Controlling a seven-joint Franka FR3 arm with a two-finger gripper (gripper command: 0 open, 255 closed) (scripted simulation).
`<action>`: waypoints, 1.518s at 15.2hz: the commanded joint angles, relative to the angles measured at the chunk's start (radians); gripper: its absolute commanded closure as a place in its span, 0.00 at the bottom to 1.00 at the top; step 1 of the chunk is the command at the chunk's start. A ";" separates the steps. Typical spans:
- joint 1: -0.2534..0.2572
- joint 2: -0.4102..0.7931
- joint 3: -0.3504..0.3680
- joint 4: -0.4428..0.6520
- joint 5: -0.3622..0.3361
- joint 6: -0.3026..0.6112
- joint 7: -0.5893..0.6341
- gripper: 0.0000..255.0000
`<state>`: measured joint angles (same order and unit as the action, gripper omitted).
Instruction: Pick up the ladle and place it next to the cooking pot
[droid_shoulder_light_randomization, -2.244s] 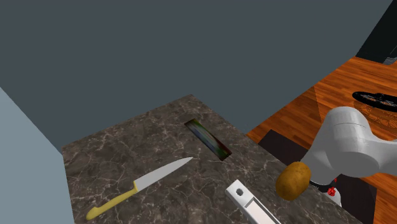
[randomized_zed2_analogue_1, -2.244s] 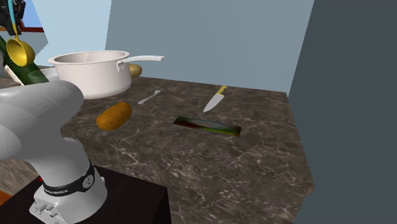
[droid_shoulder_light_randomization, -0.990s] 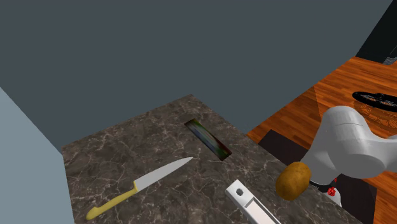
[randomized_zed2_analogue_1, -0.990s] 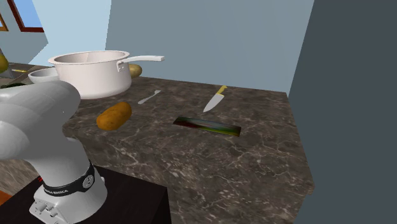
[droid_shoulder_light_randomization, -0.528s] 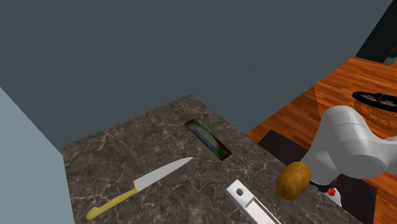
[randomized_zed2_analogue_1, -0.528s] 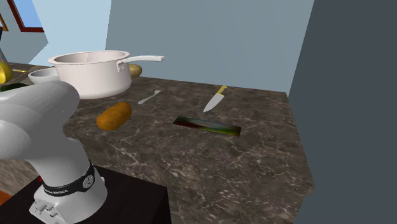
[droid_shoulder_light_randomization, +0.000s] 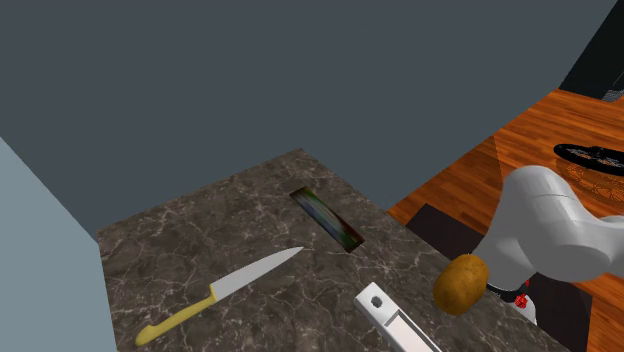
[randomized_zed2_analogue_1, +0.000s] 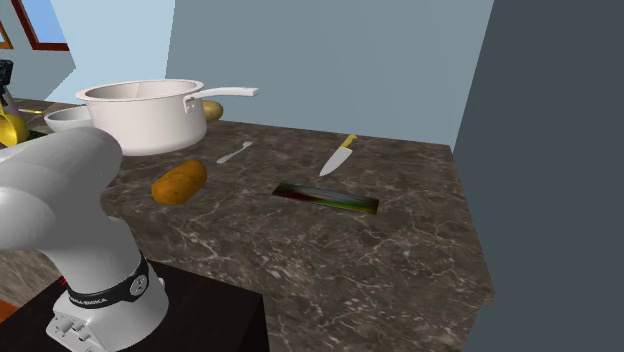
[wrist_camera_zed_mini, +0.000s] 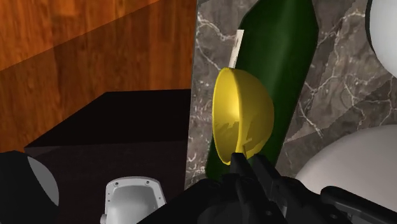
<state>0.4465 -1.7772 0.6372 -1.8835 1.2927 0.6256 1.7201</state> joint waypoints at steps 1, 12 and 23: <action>0.041 -0.006 0.039 -0.033 -0.006 0.038 0.013 1.00; 0.236 -0.006 0.231 -0.176 -0.021 0.225 0.080 1.00; 0.376 -0.006 0.393 -0.288 0.011 0.374 0.133 1.00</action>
<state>0.8095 -1.7835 1.0158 -2.1632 1.2992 0.9877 1.8472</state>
